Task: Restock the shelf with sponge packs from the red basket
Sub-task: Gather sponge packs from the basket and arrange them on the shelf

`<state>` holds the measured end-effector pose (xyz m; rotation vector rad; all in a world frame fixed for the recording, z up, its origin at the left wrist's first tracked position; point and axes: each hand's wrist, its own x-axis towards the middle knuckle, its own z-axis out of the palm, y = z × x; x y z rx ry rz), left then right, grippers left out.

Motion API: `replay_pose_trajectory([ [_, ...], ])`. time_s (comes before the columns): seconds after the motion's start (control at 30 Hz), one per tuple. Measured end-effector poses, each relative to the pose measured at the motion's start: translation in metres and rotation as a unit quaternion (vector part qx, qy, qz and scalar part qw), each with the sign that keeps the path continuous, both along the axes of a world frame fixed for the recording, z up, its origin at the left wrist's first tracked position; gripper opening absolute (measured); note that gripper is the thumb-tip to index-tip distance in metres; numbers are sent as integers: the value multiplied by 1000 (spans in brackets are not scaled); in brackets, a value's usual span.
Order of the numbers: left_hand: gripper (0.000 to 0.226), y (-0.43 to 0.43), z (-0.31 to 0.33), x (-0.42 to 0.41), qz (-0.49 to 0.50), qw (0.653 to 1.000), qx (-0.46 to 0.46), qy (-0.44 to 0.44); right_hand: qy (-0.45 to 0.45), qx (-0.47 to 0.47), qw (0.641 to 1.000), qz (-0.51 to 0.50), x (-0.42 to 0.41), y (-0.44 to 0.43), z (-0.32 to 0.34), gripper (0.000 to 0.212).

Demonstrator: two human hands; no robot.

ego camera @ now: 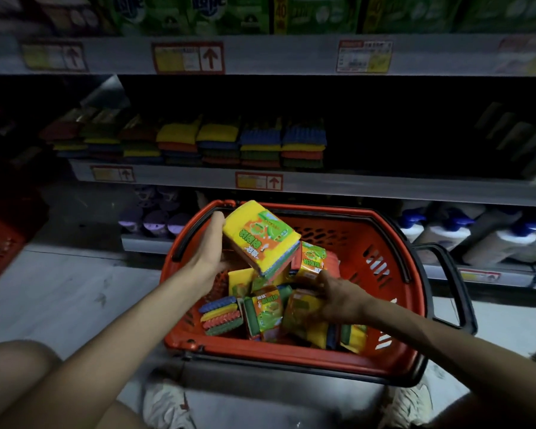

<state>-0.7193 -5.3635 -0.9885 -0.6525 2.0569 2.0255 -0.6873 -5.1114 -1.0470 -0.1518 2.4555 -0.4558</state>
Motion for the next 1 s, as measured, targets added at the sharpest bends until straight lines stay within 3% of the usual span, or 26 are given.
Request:
replay_pose_trajectory([
  [0.1,70,6,4,-3,22,999,39,-5,-26,-42,996,-69,-5,2,11,77],
  [0.17,66,10,9,-3,38,997,60,-1,-41,-121,980,-155,-10,9,22,73],
  [0.27,58,13,16,-3,77,993,89,12,-72,-287,917,-267,-9,18,52,74],
  [0.43,74,15,23,-10,138,982,124,30,-73,-462,836,-287,1,32,95,71],
  [0.53,74,18,9,-12,129,986,94,42,-48,-508,804,-304,2,30,102,72],
  [0.7,51,52,53,17,26,993,42,111,6,-560,736,-380,8,29,108,63],
  [0.83,45,49,61,11,-60,994,-3,86,72,-553,724,-406,9,44,114,55],
  [1.0,78,56,78,0,-89,993,60,48,129,-524,748,-387,9,57,126,57],
])
